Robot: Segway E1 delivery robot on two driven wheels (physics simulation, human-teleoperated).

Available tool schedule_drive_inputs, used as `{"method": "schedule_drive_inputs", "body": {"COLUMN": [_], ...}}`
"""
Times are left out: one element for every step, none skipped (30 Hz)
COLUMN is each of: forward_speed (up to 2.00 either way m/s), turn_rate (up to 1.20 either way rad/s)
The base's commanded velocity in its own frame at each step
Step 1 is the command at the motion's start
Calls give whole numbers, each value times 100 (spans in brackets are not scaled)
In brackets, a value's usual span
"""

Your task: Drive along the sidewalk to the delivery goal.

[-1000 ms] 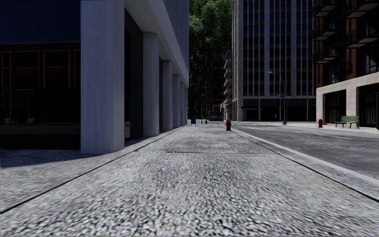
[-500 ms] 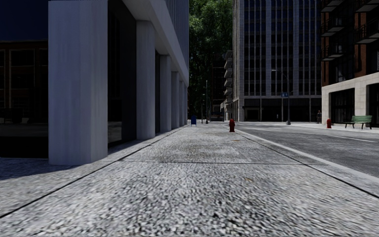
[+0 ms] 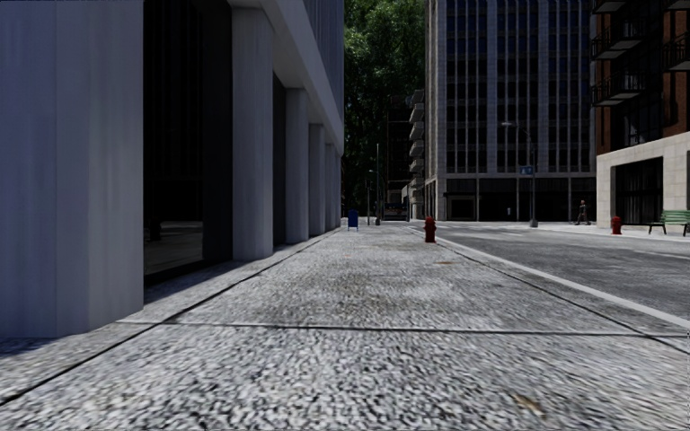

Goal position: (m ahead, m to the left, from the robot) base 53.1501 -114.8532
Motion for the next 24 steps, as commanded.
{"method": "schedule_drive_inputs", "body": {"forward_speed": [200,200,200,200,200,200,200,200,200,200,200,200,200,200,200,200,200,200,200,200,200,197,195,193], "turn_rate": [0,0,0,0,0,0,0,0,0,0,0,0,0,0,0,0,0,0,0,0,0,0,0,0]}}
